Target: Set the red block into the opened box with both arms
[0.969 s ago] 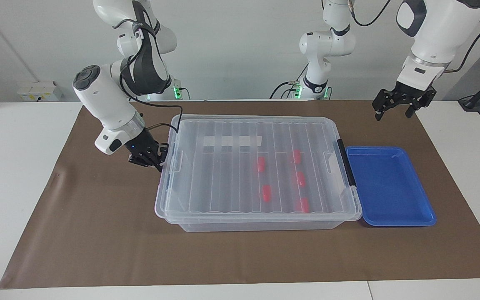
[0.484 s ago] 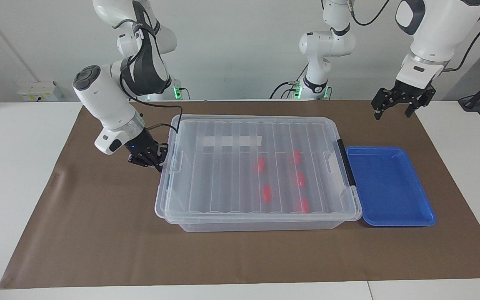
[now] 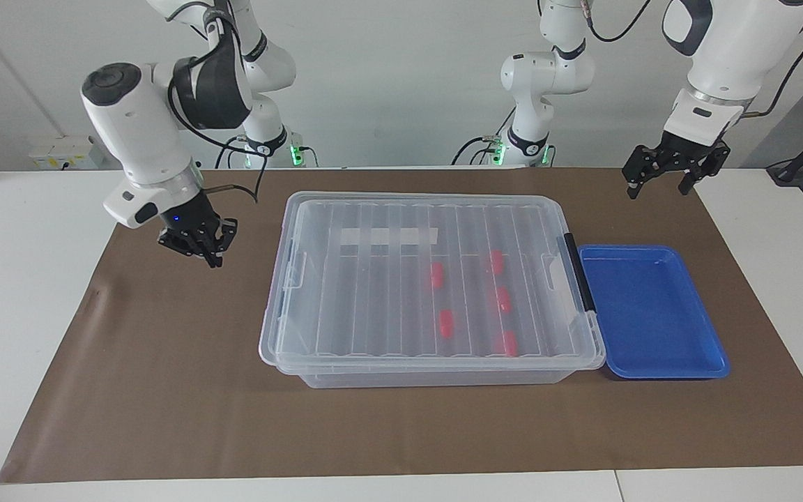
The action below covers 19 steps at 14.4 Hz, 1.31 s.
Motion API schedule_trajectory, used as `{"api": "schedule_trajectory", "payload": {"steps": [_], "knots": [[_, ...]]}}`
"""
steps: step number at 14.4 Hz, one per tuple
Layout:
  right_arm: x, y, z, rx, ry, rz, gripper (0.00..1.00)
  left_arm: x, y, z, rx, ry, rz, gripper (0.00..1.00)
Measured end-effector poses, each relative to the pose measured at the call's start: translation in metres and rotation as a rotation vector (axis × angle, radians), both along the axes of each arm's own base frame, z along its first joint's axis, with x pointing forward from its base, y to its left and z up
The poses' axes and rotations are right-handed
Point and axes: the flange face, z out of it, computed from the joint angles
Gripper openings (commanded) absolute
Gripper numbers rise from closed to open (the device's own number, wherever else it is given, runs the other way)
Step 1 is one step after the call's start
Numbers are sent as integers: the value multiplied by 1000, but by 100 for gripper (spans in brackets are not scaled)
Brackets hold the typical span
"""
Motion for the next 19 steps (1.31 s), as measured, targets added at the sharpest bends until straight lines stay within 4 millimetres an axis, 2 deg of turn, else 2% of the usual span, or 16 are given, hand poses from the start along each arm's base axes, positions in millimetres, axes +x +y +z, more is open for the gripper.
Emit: {"api": "schedule_trajectory", "payload": {"steps": [4,9,19], "knots": [[-28,-31,51,10,89,-105,100,0,0,0,0,0,0,100],[-50,-60,86,-5,154,-161,100,-1,-2,1,-1,-3,-4,100],[-51,-58,90,-43,150,-93,100,-1,-5,3,-1,-7,-6,100]]}}
